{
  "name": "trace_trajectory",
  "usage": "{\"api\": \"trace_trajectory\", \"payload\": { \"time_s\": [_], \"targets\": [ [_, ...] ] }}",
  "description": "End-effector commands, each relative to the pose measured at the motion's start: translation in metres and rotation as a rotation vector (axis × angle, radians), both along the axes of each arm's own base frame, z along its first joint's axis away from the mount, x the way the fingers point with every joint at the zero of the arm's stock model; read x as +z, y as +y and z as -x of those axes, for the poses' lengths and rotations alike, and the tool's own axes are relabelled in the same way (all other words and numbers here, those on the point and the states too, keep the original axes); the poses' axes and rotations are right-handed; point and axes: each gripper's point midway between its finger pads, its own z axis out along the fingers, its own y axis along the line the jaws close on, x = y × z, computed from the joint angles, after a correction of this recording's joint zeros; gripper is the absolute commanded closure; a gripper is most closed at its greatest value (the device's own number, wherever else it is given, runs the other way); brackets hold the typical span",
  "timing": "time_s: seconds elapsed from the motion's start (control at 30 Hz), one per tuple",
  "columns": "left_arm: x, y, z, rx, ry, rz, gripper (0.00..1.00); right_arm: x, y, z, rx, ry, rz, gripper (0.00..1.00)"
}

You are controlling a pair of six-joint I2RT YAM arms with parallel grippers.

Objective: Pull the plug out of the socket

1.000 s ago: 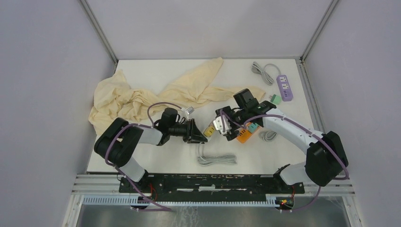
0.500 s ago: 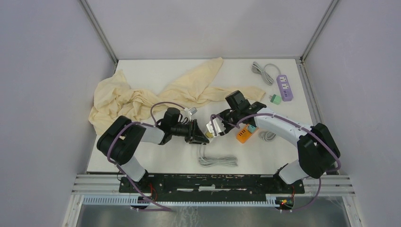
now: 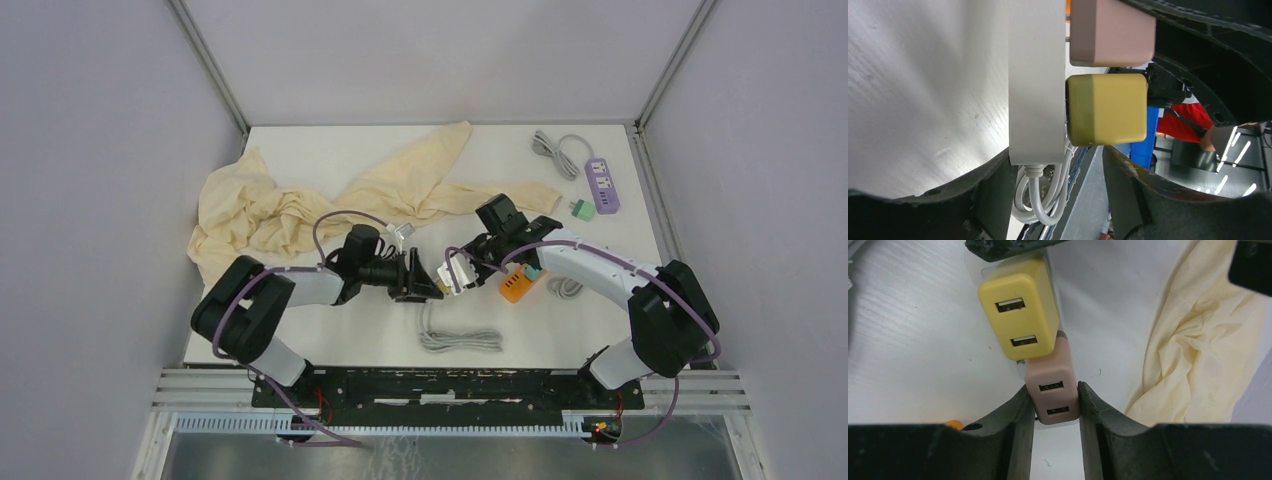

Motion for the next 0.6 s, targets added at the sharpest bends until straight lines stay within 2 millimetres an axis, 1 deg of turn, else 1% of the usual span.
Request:
{"api": "trace_trajectory", "payload": {
  "time_s": [0.0, 0.07, 0.1, 0.23, 0.33, 0.37, 0.43, 0.47, 0.57],
  "targets": [
    [0.017, 0.005, -0.016, 0.043, -0.157, -0.042, 0.31, 0.010, 0.000, -0.001, -0.039, 0.027, 0.000, 0.82],
    [0.021, 0.009, -0.019, 0.072, -0.187, -0.066, 0.30, 0.011, -0.001, -0.002, -0.070, 0.058, 0.010, 0.83],
    [0.023, 0.012, -0.019, 0.086, -0.207, -0.077, 0.30, 0.010, -0.003, 0.001, -0.086, 0.090, 0.023, 0.84],
    [0.040, 0.024, -0.021, 0.134, -0.332, -0.097, 0.29, 0.015, -0.004, 0.004, -0.177, 0.207, 0.038, 0.86],
    [0.064, 0.031, -0.022, 0.195, -0.463, -0.043, 0.28, 0.016, -0.004, 0.003, -0.265, 0.301, 0.057, 0.86],
    [0.074, 0.034, -0.024, 0.227, -0.519, -0.015, 0.27, 0.017, -0.003, 0.001, -0.302, 0.335, 0.063, 0.87],
    [0.089, 0.041, -0.025, 0.291, -0.608, 0.020, 0.23, 0.016, -0.003, 0.002, -0.356, 0.410, 0.099, 0.87],
    [0.096, 0.045, -0.026, 0.322, -0.651, 0.034, 0.21, 0.020, -0.001, 0.000, -0.382, 0.432, 0.102, 0.88],
    [0.116, 0.058, -0.028, 0.408, -0.772, 0.073, 0.15, 0.014, 0.000, -0.001, -0.467, 0.506, 0.134, 0.88]
  ]
}}
